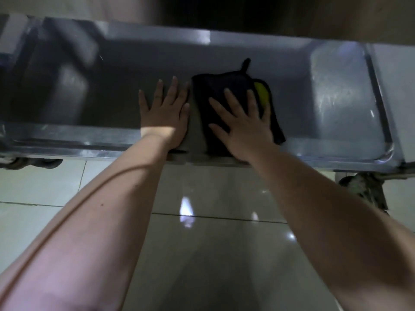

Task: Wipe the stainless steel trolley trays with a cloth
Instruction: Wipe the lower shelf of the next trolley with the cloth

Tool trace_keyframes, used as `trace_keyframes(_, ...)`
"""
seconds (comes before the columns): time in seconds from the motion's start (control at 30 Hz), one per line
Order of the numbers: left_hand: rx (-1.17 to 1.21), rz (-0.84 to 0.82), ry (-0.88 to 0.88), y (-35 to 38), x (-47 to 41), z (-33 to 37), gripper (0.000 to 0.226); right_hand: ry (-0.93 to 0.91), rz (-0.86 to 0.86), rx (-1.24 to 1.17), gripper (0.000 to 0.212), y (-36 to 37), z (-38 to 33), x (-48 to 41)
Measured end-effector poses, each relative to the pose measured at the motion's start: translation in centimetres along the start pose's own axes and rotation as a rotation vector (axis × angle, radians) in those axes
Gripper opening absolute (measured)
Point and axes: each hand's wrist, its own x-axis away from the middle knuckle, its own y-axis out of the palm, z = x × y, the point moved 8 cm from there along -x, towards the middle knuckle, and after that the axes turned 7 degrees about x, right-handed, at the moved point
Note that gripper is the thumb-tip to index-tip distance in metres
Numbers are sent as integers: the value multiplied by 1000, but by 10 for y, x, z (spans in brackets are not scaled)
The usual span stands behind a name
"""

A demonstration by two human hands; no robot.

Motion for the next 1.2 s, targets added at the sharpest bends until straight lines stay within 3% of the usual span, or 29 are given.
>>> trace_keyframes(0.17,-7,14,4,2,0,3,53,487,-86,-92,61,16,158,29)
trace_keyframes(0.23,-17,15,0,3,-1,3,53,596,-114,-73,62,20,172,37)
trace_keyframes(0.33,-21,13,-2,3,-2,2,54,676,-101,-105,63,16,138,30)
trace_keyframes(0.4,19,13,2,3,-1,1,55,580,-73,-79,63,10,82,22)
trace_keyframes(0.5,149,46,-18,-5,-2,-5,59,241,-24,-83,62,2,-34,14)
trace_keyframes(0.6,279,65,-37,-11,-2,-5,59,58,-98,-125,62,1,-93,8)
trace_keyframes(0.7,357,53,-53,-22,-2,-12,64,7,-66,-283,60,-9,-78,3)
trace_keyframes(0.8,110,94,130,-30,2,23,63,211,80,-361,55,-14,-15,16)
trace_keyframes(0.87,25,38,227,-14,14,66,60,287,78,-402,54,-6,9,28)
trace_keyframes(0.93,11,-57,158,13,28,88,57,250,89,-373,53,0,9,35)
trace_keyframes(1.07,-2,-82,81,22,27,75,55,245,66,-336,55,5,9,29)
trace_keyframes(1.2,-38,-16,-135,-10,-11,-29,56,198,-32,-198,60,15,5,26)
